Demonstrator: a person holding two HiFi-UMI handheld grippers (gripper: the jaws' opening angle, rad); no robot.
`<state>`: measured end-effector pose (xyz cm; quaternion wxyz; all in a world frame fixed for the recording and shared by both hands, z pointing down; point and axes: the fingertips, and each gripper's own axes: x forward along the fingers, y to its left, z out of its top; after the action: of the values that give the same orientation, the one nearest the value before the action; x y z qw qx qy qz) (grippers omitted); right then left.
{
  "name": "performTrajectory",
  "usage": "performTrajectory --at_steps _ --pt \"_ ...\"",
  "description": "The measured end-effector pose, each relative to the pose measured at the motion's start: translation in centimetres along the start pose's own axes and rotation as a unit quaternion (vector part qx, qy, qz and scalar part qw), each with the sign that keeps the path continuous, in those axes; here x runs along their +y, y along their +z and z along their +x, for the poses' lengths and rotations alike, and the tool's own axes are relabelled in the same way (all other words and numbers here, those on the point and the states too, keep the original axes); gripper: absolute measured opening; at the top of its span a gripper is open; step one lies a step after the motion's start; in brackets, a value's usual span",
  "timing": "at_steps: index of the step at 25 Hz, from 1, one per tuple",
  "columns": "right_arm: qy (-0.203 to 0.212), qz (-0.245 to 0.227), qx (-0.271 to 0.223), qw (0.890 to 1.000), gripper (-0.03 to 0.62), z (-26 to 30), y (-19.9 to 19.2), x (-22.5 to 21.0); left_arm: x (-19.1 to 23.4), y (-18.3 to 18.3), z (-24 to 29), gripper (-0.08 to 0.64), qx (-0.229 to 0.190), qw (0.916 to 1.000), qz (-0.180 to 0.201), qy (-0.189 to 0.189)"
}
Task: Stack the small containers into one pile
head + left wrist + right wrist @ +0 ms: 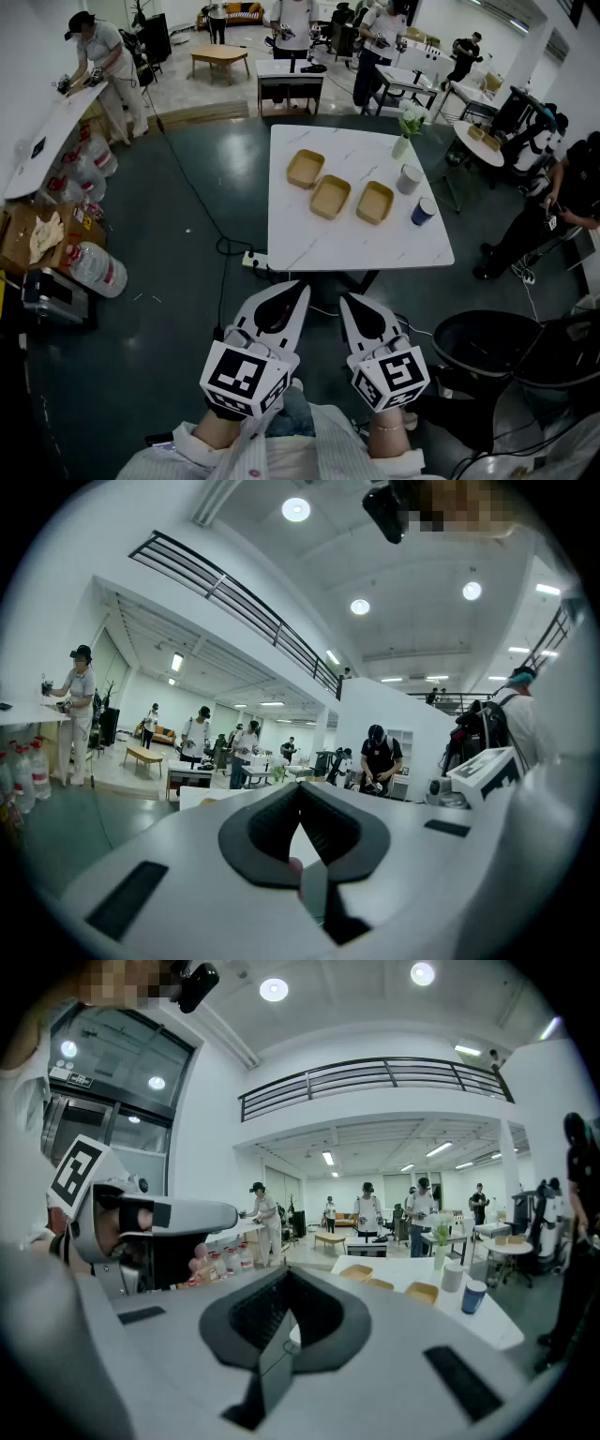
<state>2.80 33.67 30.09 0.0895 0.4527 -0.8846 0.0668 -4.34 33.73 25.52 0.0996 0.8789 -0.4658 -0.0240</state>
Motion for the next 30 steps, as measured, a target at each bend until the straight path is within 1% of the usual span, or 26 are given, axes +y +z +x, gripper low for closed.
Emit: performTrajectory --at_steps 8,12,18,23,27,30 --pt "0.003 0.004 -0.008 1.0 0.011 -0.6 -0.2 -0.8 -0.3 0.4 0.1 0.017 -0.007 0.9999 0.004 0.009" --pt "0.01 0.004 -0.013 1.0 0.011 -1.5 -0.5 -1.4 -0.4 0.5 0.1 0.017 -0.015 0.9995 0.011 0.026" --pt "0.018 0.004 -0.015 1.0 0.011 -2.1 -1.0 -2.3 -0.2 0.8 -0.2 0.017 -0.026 0.9983 0.012 0.052" --pt "0.028 0.013 -0.007 1.0 0.011 -0.7 -1.5 -2.7 0.9 0.3 0.5 0.017 -0.017 0.9979 0.009 0.061" --pt "0.031 0.015 -0.006 0.999 0.011 1.5 -1.3 -4.1 2.4 0.3 2.5 0.017 -0.017 0.9979 0.009 0.061" --pt "0.026 0.019 -0.001 0.999 0.011 3.6 -0.9 -5.4 4.1 0.6 4.7 0.017 -0.014 0.9983 0.005 0.056"
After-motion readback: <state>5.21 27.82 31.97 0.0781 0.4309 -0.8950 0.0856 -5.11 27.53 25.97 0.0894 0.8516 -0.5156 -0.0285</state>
